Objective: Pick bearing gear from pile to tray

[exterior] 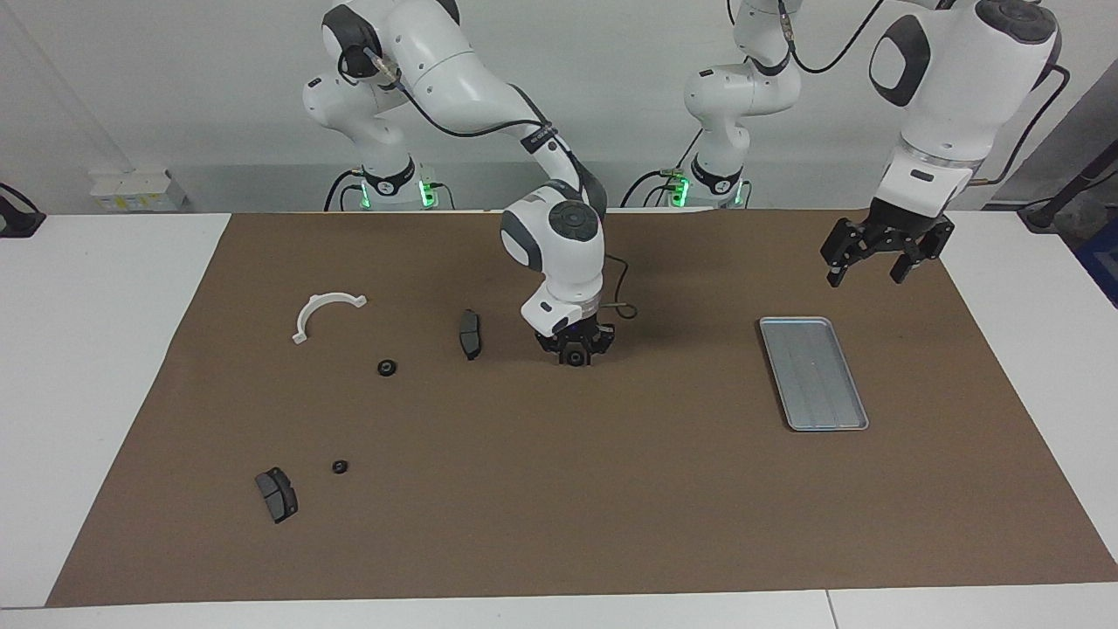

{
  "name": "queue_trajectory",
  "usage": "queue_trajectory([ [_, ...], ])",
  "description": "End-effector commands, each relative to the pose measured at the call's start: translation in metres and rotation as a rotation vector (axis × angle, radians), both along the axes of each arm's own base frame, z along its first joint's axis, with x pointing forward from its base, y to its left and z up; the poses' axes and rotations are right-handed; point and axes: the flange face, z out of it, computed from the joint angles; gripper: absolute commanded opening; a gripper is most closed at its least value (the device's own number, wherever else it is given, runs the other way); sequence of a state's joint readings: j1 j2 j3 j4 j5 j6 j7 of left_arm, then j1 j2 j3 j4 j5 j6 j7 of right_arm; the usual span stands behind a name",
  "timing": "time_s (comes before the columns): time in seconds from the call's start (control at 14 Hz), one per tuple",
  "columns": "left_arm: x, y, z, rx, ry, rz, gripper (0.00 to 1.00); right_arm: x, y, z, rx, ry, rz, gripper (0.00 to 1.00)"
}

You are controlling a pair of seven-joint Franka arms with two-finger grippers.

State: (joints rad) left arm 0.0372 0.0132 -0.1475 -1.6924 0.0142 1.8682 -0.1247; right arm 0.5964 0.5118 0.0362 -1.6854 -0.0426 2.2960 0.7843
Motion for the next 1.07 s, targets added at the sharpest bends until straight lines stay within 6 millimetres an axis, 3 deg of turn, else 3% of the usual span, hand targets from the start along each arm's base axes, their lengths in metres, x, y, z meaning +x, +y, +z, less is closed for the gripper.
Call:
queue_trajectory([
  [0.0,0.0,-0.032,-0.019,-0.025,-0.024,0.039,1.0,0.007,-0.041,0.051,0.004,-0.042,-0.012,1.0],
  [0.07,0.003,-0.043,-0.024,-0.032,-0.029,0.042,1.0,0.008,-0.057,0.064,0.007,-0.052,-0.016,1.0],
  [0.43,0.011,-0.15,-0.072,-0.08,-0.042,0.101,1.0,-0.006,-0.158,0.085,-0.021,-0.04,0.016,1.0],
  [0.57,0.002,-0.19,-0.088,-0.063,-0.031,0.049,1.0,-0.009,-0.199,0.08,-0.038,-0.024,0.045,1.0],
  [0.79,-0.009,-0.23,-0.108,-0.072,-0.023,0.013,1.0,-0.011,-0.254,0.062,-0.022,0.015,0.068,1.0],
  [0.93,-0.02,-0.273,-0.15,-0.027,-0.004,-0.009,1.0,-0.009,-0.286,0.046,-0.02,0.022,0.087,1.0],
  [1.0,-0.018,-0.279,-0.163,-0.029,-0.022,0.009,1.0,-0.005,-0.302,0.042,-0.021,0.012,0.087,1.0],
])
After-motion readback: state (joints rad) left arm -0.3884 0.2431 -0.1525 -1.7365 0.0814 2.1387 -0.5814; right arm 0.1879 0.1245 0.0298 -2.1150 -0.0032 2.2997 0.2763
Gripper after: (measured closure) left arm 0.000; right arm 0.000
